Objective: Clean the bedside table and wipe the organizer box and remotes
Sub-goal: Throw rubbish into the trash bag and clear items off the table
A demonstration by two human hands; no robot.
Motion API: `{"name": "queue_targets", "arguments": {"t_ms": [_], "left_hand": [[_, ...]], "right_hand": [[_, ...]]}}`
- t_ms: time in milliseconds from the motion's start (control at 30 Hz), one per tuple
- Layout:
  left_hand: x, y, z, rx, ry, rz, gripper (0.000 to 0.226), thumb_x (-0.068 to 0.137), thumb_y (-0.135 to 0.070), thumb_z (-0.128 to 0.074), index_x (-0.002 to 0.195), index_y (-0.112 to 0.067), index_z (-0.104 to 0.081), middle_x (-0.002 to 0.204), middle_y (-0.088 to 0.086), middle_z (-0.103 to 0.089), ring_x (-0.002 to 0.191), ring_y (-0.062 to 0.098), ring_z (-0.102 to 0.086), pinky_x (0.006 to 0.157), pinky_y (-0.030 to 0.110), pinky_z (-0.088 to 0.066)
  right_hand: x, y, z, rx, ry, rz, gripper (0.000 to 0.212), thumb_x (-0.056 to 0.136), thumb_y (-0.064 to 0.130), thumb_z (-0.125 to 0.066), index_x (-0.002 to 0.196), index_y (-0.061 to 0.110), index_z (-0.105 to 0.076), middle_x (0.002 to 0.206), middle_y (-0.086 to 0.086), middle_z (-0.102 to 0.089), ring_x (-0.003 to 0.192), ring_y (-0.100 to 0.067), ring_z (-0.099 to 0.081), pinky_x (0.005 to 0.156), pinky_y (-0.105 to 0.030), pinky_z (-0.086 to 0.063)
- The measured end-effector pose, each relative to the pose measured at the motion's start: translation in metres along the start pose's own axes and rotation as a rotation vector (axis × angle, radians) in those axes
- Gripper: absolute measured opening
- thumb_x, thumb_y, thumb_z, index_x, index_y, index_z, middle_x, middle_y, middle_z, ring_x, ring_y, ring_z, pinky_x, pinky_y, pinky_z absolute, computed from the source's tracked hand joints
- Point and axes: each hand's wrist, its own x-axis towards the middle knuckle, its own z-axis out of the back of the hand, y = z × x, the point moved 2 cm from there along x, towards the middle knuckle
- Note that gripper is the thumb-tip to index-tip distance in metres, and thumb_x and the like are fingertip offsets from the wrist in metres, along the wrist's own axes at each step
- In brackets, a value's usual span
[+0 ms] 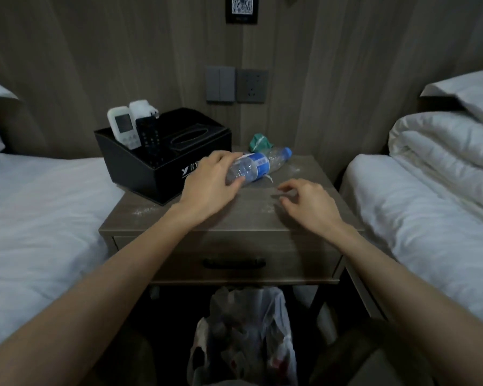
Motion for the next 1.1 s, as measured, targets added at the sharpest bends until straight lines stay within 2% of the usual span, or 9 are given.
{"name": "queue_targets", "arguments": {"t_ms": [133,267,400,533,667,800,900,1000,1100], "left_hand": [[0.038,0.007,-0.026,0.038,0.062,0.035,0.061,0.088,-0.044,-0.061,0.143,-0.029,-0.04,0.146,0.003,-0.039,0.129,0.027,-0.04,0.102,0.041,-0.041],[0.067,0.014,-0.052,0.155,0.158,0.085,0.07,0.085,-0.049,-0.062,0.146,-0.033,-0.033,0.151,0.003,-0.03,0.136,0.029,-0.032,0.107,0.044,-0.031],[0.082,0.023,-0.075,0.183,0.203,0.098,0.078,0.08,-0.055,-0.065,0.147,-0.037,-0.028,0.14,0.005,-0.044,0.127,0.029,-0.041,0.103,0.042,-0.035],[0.085,0.034,-0.082,0.16,0.211,0.116,0.081,0.08,-0.052,-0.067,0.148,-0.039,-0.024,0.13,0.007,-0.05,0.119,0.028,-0.049,0.097,0.041,-0.044],[0.082,0.039,-0.076,0.109,0.167,0.133,0.077,0.081,-0.048,-0.066,0.147,-0.04,-0.027,0.126,0.007,-0.051,0.114,0.026,-0.053,0.093,0.038,-0.046],[0.073,0.041,-0.056,-0.075,0.071,0.183,0.075,0.081,-0.046,-0.067,0.146,-0.041,-0.031,0.124,0.007,-0.052,0.113,0.027,-0.054,0.093,0.037,-0.045],[0.064,0.04,-0.03,-0.182,-0.018,0.204,0.073,0.08,-0.047,-0.069,0.143,-0.042,-0.034,0.121,0.004,-0.054,0.111,0.022,-0.055,0.087,0.031,-0.042],[0.049,0.04,-0.003,-0.274,-0.098,0.197,0.073,0.076,-0.048,-0.071,0.14,-0.044,-0.037,0.121,-0.001,-0.057,0.108,0.016,-0.057,0.092,0.035,-0.048],[0.024,0.036,0.017,-0.381,-0.12,0.185,0.073,0.073,-0.051,-0.071,0.138,-0.046,-0.038,0.125,-0.007,-0.058,0.107,0.008,-0.059,0.095,0.038,-0.05]], "right_hand": [[0.035,-0.014,-0.013,0.05,0.007,-0.125,0.027,0.087,0.034,-0.063,0.114,0.028,-0.066,0.114,0.004,-0.068,0.108,-0.018,-0.062,0.089,-0.034,-0.051],[0.07,-0.022,-0.029,-0.004,-0.054,-0.21,0.03,0.083,0.047,-0.063,0.107,0.03,-0.069,0.102,0.009,-0.069,0.109,-0.018,-0.059,0.094,-0.038,-0.041],[0.097,-0.026,-0.051,-0.026,-0.058,-0.277,0.033,0.078,0.057,-0.063,0.095,0.03,-0.072,0.1,0.006,-0.069,0.107,-0.02,-0.058,0.093,-0.039,-0.035],[0.113,-0.029,-0.064,-0.058,-0.032,-0.276,0.025,0.084,0.05,-0.061,0.091,0.029,-0.071,0.102,0.003,-0.07,0.109,-0.023,-0.056,0.094,-0.039,-0.032],[0.117,-0.028,-0.068,-0.107,-0.051,-0.309,0.023,0.089,0.037,-0.054,0.091,0.023,-0.072,0.102,-0.004,-0.07,0.108,-0.026,-0.055,0.092,-0.038,-0.032],[0.111,-0.023,-0.059,-0.044,-0.053,-0.332,0.021,0.09,0.034,-0.054,0.091,0.024,-0.073,0.101,-0.003,-0.07,0.11,-0.026,-0.054,0.094,-0.039,-0.031],[0.102,-0.015,-0.04,0.056,-0.111,-0.301,0.019,0.09,0.033,-0.054,0.088,0.026,-0.072,0.096,0.003,-0.07,0.108,-0.023,-0.055,0.094,-0.039,-0.032],[0.087,-0.005,-0.017,0.129,-0.171,-0.183,0.014,0.089,0.032,-0.058,0.087,0.026,-0.07,0.099,0.003,-0.068,0.105,-0.022,-0.057,0.093,-0.039,-0.038],[0.065,0.008,0.007,0.253,-0.23,-0.029,0.007,0.088,0.025,-0.065,0.081,0.026,-0.064,0.098,-0.001,-0.067,0.088,-0.021,-0.06,0.087,-0.041,-0.048]]}}
